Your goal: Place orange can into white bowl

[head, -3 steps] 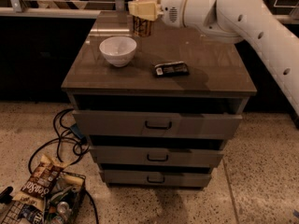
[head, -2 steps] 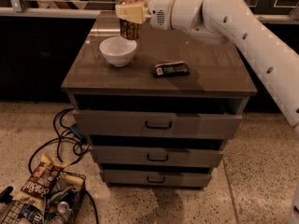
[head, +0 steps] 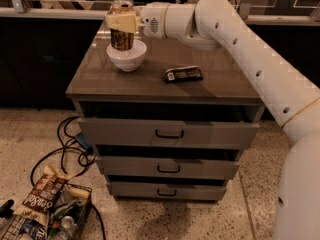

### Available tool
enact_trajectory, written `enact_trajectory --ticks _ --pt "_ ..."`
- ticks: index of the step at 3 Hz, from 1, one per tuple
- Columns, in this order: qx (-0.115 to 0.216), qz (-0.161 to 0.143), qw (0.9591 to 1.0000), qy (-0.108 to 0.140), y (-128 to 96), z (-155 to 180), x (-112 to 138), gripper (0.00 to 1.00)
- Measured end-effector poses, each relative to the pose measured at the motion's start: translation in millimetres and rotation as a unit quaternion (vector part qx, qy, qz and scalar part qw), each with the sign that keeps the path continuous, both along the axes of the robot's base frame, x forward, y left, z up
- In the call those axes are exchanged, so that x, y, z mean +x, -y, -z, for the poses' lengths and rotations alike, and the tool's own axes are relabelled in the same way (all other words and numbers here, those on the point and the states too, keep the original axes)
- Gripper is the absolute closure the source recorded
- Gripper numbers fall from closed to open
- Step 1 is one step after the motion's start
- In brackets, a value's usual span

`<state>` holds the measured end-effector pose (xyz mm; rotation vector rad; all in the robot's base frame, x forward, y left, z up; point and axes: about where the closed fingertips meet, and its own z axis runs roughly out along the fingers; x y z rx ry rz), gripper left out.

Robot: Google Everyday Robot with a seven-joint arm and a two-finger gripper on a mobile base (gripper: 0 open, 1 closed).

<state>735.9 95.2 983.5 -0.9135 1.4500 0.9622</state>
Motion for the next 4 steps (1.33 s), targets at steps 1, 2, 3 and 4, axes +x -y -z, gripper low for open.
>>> enact_trajectory --ticks 1,2,3,4 --pt "-0.004 -0.006 1.0000 0.007 -6 17 22 1.00" --pt "-0.002 0.011 0.9996 0.028 15 21 60 1.00" --pt "-0.005 0.005 0.9998 0.019 17 31 64 1.00" --pt "-0.015 -0.001 0.9998 0.012 21 39 58 1.00"
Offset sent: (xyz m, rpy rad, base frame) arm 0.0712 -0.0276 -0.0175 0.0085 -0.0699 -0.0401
